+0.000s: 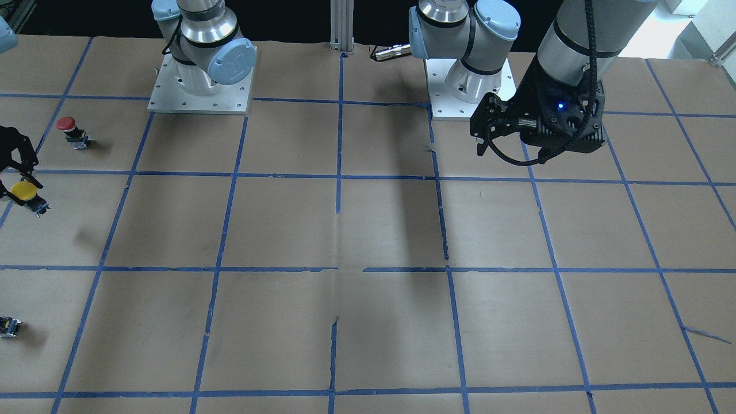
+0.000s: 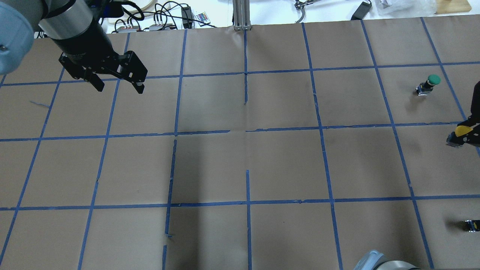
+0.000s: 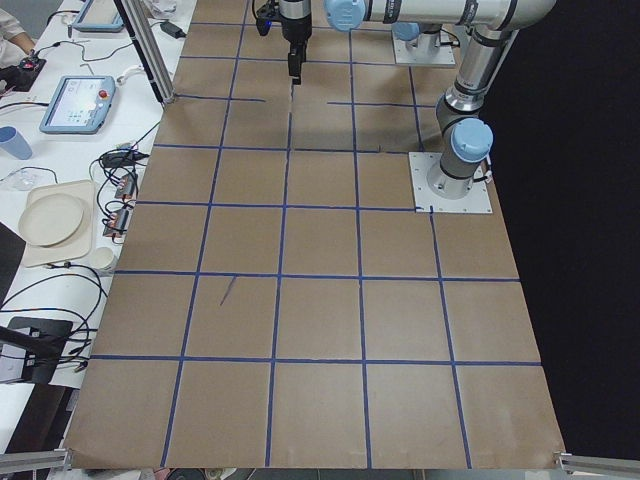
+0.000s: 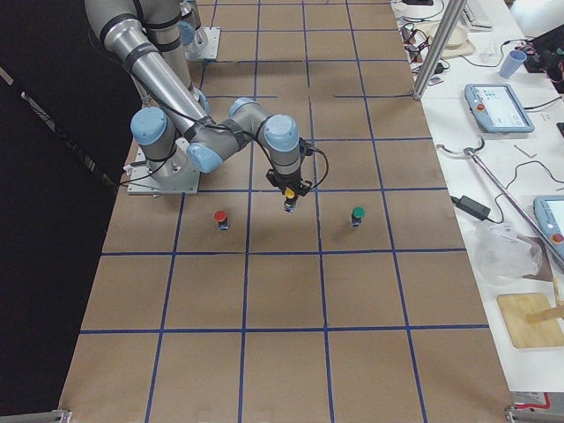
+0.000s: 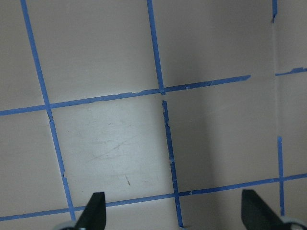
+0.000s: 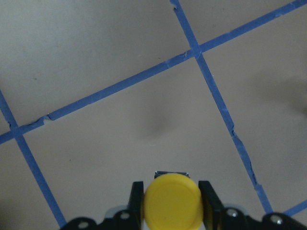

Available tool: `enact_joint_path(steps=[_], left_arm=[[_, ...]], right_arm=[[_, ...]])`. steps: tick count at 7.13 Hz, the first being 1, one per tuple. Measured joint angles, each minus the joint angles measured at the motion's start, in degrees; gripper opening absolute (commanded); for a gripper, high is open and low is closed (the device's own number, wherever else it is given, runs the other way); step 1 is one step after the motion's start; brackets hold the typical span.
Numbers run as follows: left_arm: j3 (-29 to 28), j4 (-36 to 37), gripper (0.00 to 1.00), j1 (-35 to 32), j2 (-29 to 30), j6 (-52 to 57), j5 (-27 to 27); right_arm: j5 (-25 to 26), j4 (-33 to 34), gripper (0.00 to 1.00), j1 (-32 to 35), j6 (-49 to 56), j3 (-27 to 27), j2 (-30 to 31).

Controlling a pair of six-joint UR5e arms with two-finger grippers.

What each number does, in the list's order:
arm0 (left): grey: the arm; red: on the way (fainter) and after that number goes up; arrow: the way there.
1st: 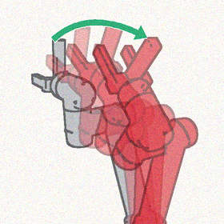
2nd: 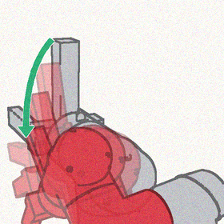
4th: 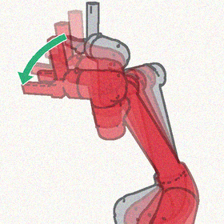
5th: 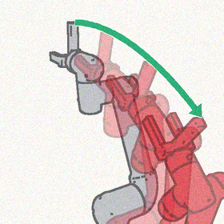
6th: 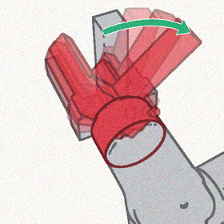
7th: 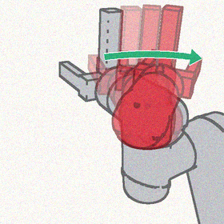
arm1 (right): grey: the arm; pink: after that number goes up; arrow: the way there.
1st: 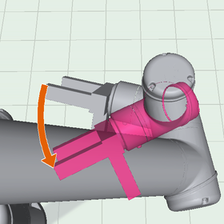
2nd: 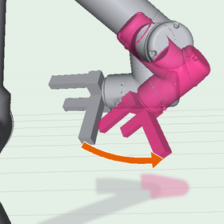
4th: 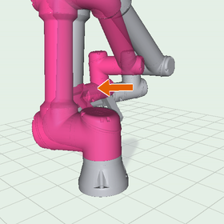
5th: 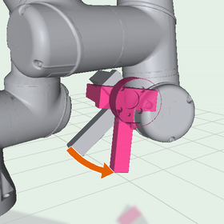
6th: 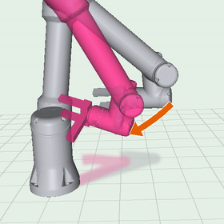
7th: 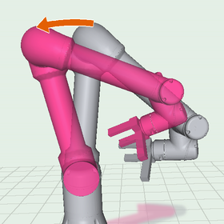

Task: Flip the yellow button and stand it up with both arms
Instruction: 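Lower the button upright onto the table with the right gripper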

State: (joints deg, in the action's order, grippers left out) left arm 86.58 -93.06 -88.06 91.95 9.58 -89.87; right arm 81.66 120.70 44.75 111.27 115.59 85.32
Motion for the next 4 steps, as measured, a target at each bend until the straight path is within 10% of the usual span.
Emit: enact_joint_path(steps=[4], left_arm=[[-0.73,0.09,0.99,-1.29,0.06,0.08,-1.27]], right_arm=[[-4.34,0.23,0.23,-2.70,8.93,-0.10,-4.47]])
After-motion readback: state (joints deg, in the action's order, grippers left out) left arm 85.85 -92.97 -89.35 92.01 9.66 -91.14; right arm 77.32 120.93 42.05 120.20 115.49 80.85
